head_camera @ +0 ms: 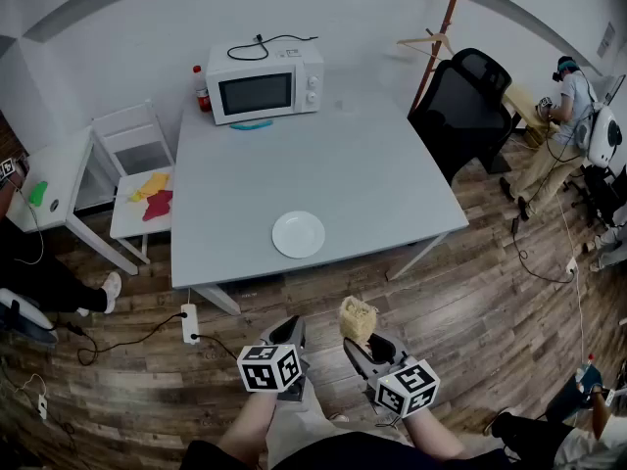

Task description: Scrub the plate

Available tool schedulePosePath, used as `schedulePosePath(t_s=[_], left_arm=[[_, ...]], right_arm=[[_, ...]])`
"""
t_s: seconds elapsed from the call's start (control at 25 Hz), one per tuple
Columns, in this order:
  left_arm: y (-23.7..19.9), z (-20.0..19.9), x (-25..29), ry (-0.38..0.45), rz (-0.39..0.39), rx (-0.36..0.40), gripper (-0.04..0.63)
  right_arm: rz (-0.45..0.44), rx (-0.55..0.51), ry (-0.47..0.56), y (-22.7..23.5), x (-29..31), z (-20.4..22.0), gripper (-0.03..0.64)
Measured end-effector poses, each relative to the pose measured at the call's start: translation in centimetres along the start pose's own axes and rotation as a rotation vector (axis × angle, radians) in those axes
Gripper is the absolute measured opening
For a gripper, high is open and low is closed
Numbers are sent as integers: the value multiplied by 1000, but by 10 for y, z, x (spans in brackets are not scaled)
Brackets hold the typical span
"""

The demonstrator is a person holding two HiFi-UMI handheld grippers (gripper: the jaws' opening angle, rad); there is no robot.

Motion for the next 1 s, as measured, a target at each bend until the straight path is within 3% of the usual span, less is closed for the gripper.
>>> schedulePosePath(t_s=[0.28, 0.4, 0.64, 1.0], left_arm=[[94, 76, -92, 44, -67, -55, 18], [110, 98, -131, 29, -91, -23, 18], [126, 112, -177, 63, -134, -16, 18], [133, 111, -186, 97, -135, -1, 18]], right_arm=[[-57, 14, 12, -8, -108, 32, 161], [-66, 33, 11, -17, -138, 42, 161], [-102, 12, 31, -33, -173, 46, 161], [-85, 18, 55, -36, -189, 46, 161]])
Point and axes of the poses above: the fingertips, and each gripper's own axes: x forward along the fingers, y to its right, z out of its underside, the point moved 7 cm from there along -x, backward along the fingers, and after that the axes turned 11 degrees about y, right-handed, at the moved point
